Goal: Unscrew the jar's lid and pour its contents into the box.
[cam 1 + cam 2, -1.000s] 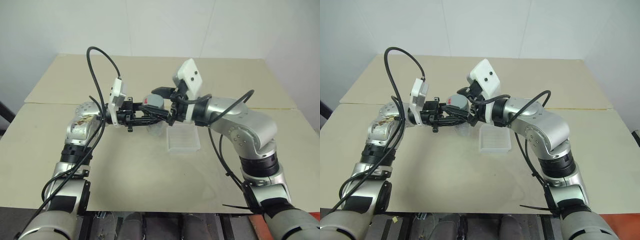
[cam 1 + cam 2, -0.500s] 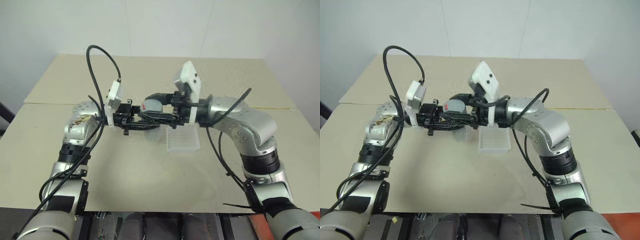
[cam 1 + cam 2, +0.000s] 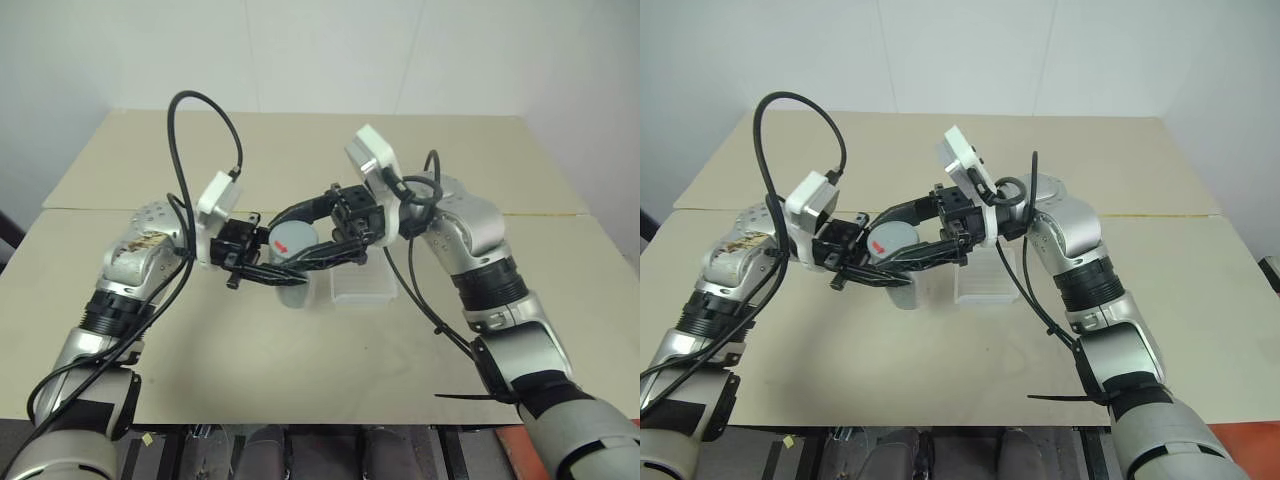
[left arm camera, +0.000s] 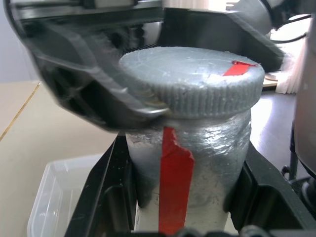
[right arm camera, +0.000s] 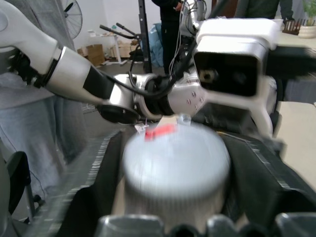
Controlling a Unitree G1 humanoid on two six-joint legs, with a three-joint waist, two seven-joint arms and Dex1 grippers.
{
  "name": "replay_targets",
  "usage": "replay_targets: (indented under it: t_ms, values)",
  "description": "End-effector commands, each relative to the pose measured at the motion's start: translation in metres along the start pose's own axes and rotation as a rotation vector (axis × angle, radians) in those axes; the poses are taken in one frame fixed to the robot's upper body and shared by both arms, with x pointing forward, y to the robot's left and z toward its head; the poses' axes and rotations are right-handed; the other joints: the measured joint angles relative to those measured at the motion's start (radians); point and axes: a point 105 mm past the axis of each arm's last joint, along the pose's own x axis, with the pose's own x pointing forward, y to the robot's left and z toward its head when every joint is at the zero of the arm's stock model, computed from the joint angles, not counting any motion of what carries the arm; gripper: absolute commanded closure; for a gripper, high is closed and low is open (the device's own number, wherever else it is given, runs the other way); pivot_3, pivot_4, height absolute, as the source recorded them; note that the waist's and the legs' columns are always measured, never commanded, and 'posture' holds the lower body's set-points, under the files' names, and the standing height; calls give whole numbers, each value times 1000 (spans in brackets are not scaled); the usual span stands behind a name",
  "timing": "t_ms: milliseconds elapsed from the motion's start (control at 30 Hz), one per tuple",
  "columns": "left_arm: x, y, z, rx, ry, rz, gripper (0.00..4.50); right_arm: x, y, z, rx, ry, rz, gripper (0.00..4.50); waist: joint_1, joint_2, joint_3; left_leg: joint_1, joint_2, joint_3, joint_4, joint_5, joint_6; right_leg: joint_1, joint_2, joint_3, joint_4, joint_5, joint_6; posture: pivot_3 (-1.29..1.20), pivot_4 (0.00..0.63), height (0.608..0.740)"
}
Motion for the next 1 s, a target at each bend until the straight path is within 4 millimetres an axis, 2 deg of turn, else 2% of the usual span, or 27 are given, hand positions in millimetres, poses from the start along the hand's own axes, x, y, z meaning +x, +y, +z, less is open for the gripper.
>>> replay_targets:
  t_ms: [33,167,267,433,733,867,1000]
  values:
    - [-3,-1,5,30,-14,10,2545,-6,1,14,-70,-34,-41,61,0,0,0,0,0,0,0,0,0,0,0,0,0,0,0,0,150,740]
    - [-14,4,-1,17,1,86,2545,-17,2,18,-98,-50,-181,61,-1,0,0,0,0,0,0,2,-4,0,0,0,0,0,0,0,150,740]
    - [-21,14,-4,15,-6,186,2545,-23,12,20,-140,-53,-304,61,0,0,0,0,0,0,0,2,-4,0,0,0,0,0,0,0,150,740]
    - [-16,32,-8,26,-32,320,2545,-18,16,19,-158,-12,-513,61,1,0,0,0,0,0,0,2,-3,0,0,0,1,0,0,0,150,740]
    - [-1,40,-10,30,-53,328,2545,11,-6,17,-156,58,-742,61,-4,0,0,0,0,1,0,2,-3,-3,0,2,5,0,0,0,150,740]
    - [0,43,-8,37,-54,324,2545,13,-19,16,-135,49,-816,61,-3,0,0,0,0,2,0,2,-3,-3,0,2,5,0,0,0,150,740]
    - [1,42,-7,41,-53,318,2545,10,-22,14,-129,60,-840,61,-3,0,0,0,-1,2,0,2,-3,-3,0,3,5,0,0,0,150,740]
